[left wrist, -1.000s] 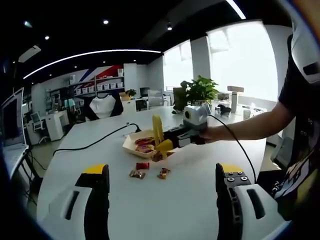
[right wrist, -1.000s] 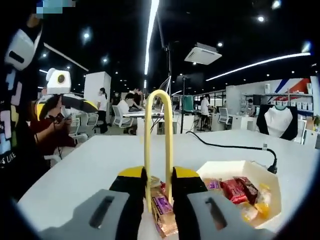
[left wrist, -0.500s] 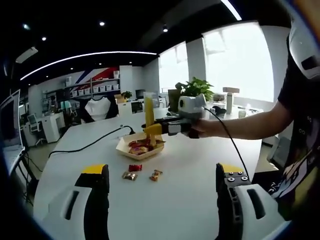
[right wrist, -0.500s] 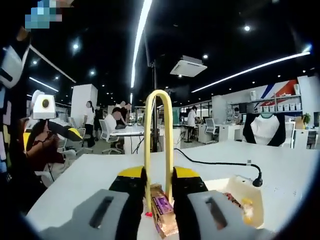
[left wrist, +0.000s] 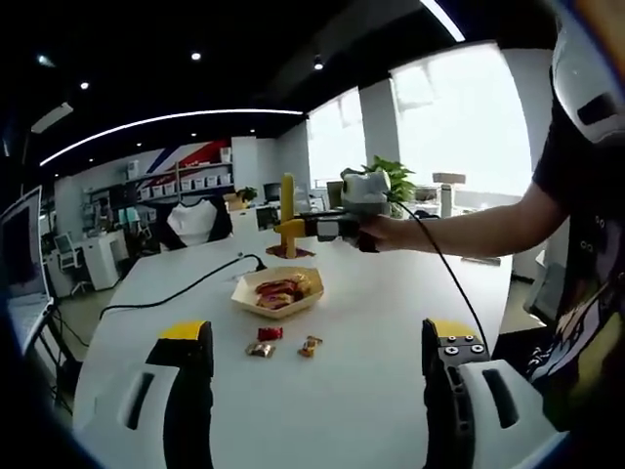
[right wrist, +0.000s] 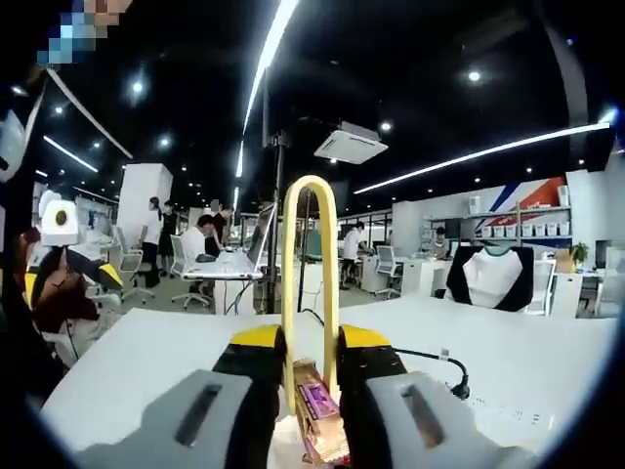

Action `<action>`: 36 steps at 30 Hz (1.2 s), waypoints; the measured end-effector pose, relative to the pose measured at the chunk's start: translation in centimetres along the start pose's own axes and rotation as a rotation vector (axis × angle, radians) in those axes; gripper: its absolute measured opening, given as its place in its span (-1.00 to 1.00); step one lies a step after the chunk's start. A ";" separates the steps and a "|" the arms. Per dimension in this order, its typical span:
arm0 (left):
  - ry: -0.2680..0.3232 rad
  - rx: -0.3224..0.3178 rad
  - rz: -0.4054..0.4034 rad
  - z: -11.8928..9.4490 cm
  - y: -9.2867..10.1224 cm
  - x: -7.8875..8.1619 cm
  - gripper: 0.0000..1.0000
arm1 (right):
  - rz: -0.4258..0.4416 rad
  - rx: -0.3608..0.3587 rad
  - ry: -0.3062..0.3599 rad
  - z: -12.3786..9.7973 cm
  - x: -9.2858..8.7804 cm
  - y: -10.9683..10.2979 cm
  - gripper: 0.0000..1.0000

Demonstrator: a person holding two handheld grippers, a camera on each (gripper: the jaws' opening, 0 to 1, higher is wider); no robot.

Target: Place the target food into the container with the food tongs after gripping and lifting it, then release it inside without dropping or visibly crushing the food.

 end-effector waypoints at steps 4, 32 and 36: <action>-0.009 -0.017 0.009 0.3 0.4 -0.3 0.93 | -0.012 -0.021 -0.051 0.3 -0.6 2.4 -0.65; 0.082 -0.009 -0.050 1.1 0.2 0.9 0.89 | 0.101 -0.155 -0.200 3.1 -8.2 8.3 -0.63; 0.072 -0.004 -0.048 1.1 0.0 0.7 0.88 | 0.114 -0.162 -0.153 2.6 -7.2 8.2 -0.63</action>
Point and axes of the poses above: the point that each gripper's makers call its tool centre point, and the gripper's own axes: z roughly forward along the fingers, y roughly to its right, x roughly out of its top, the point moved 6 cm from there along -z, roughly backward along the fingers, and after that the axes turned 6 degrees about y, right-handed, at the moved point
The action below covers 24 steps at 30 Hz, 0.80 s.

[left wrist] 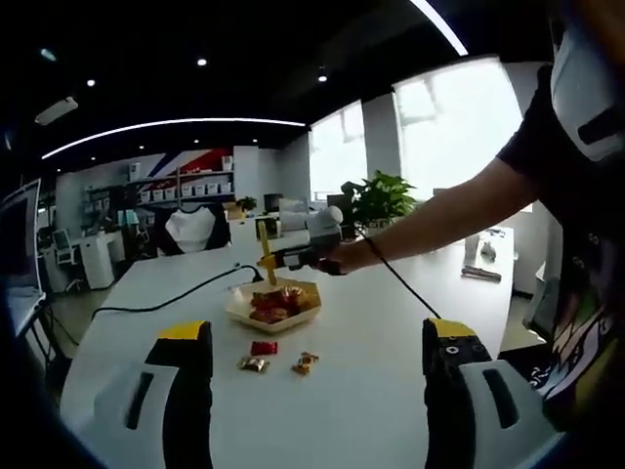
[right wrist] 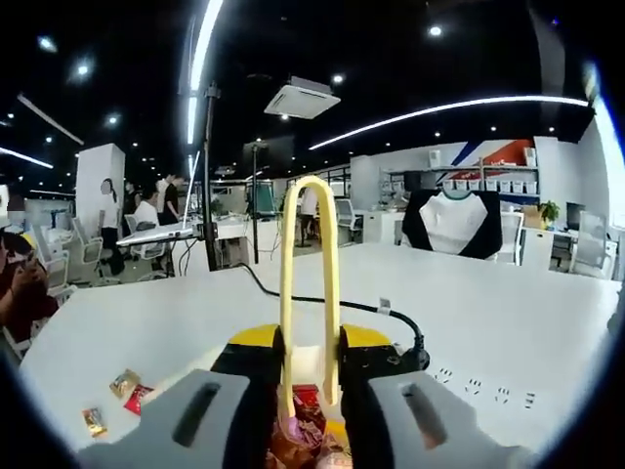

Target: Place the target food into the container with the food tongs after gripping and lifting it, then release it inside without dropping or visibly crushing the food.

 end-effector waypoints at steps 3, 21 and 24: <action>-0.009 -0.001 0.005 0.0 0.0 -0.2 0.88 | 0.013 0.009 0.048 -0.5 1.2 -0.4 -0.62; -0.018 -0.019 0.008 0.0 0.7 -0.1 0.87 | -0.005 0.223 0.184 -4.5 4.4 -7.8 -0.59; -0.019 -0.021 0.013 0.0 0.7 -0.1 0.86 | -0.010 0.243 0.174 -5.1 4.1 -8.7 -0.58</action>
Point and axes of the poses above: the point that each gripper's makers call its tool centre point, and the gripper's own axes: z roughly forward along the fingers, y roughly to its right, x roughly out of its top, the point moved 6 cm from there along -z, roughly backward along the fingers, and after that the axes turned 6 degrees about y, right-handed, at the moved point
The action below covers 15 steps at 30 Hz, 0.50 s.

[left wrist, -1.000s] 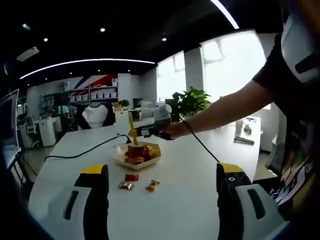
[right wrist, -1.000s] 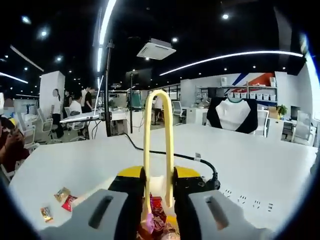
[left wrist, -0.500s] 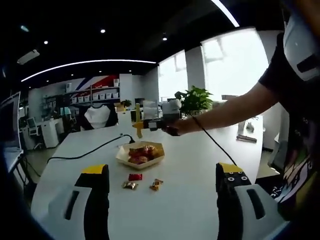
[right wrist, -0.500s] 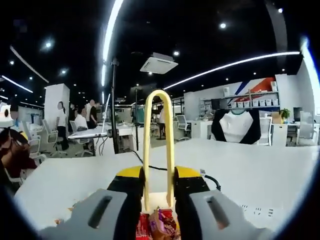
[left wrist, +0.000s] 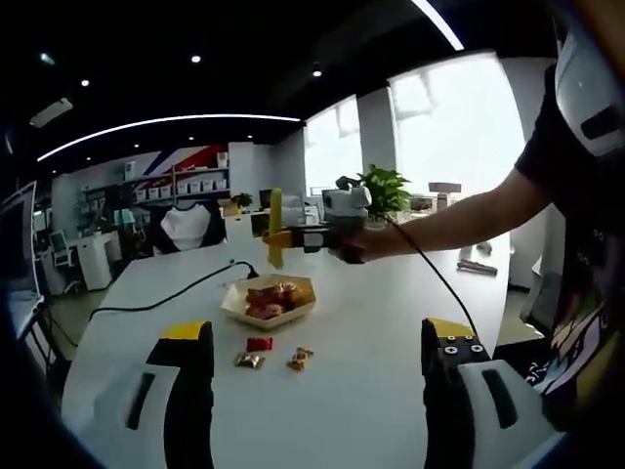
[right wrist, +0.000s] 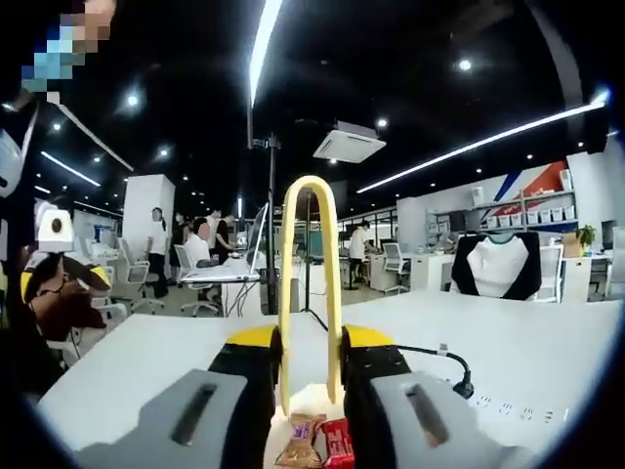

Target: Place the target food into the container with the food tongs after gripping and lifting it, then release it inside without dropping or visibly crushing the food.

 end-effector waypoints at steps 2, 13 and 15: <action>0.000 -0.002 0.001 0.0 0.1 0.1 0.86 | 0.001 0.022 0.001 -0.2 0.0 -1.0 -0.58; 0.010 -0.004 0.009 -0.2 0.2 0.3 0.85 | 0.024 0.244 -0.010 -0.7 -1.5 -6.1 -0.55; 0.007 0.002 0.005 -0.2 0.1 0.3 0.85 | 0.040 0.268 -0.008 -0.7 -1.9 -6.7 -0.55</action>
Point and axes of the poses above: the point that each gripper's makers call its tool centre point, and the gripper's own axes: z roughly forward along the fingers, y roughly to its right, x roughly out of its top, the point moved 6 cm from there along -z, roughly backward along the fingers, and after that the axes turned 6 degrees about y, right-handed, at the moved point
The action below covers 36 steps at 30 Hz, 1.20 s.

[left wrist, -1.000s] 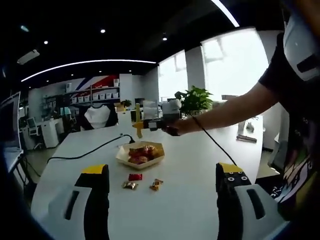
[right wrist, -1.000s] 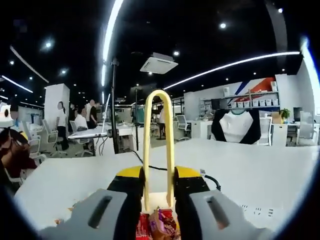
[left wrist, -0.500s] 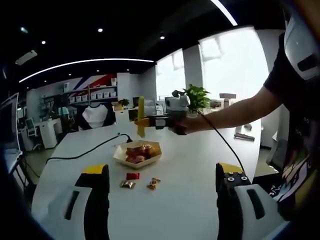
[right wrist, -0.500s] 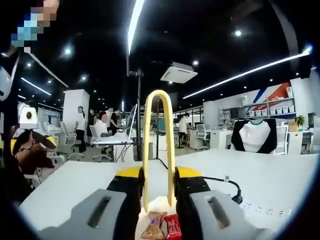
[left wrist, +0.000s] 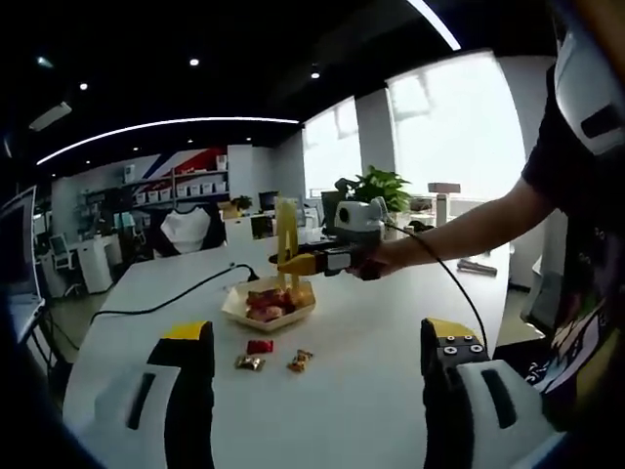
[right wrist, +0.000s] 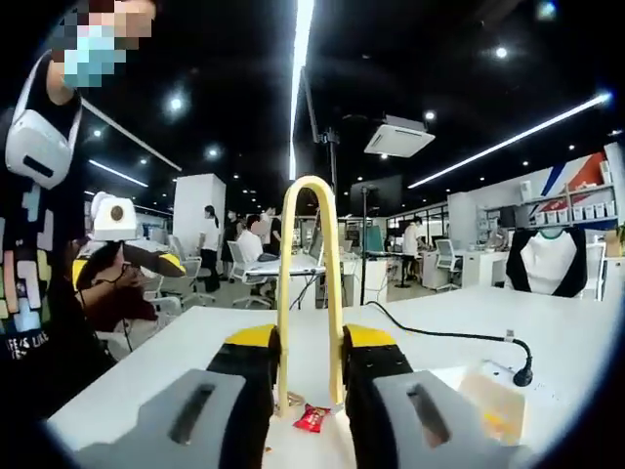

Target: Place the target food into the container with the food tongs after gripping and lifting it, then release it inside without dropping or visibly crushing the food.

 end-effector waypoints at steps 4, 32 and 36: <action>0.000 0.004 0.004 -0.2 -0.1 0.0 0.84 | 0.014 0.044 -0.001 0.2 -0.6 -0.7 -0.55; -0.027 0.023 -0.017 -0.2 -0.5 -0.7 0.84 | 0.037 0.195 -0.182 1.3 -7.8 -2.3 -0.53; -0.028 0.026 -0.028 -0.3 -0.5 -0.9 0.84 | 0.037 0.205 -0.195 1.1 -8.5 -2.6 -0.53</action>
Point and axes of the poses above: the point that each gripper's makers call its tool centre point, and the gripper's own axes: z roughly forward along the fingers, y roughly to its right, x roughly out of its top, the point moved 6 cm from there along -z, roughly backward along the fingers, and after that the axes turned 6 degrees about y, right-handed, at the moved point
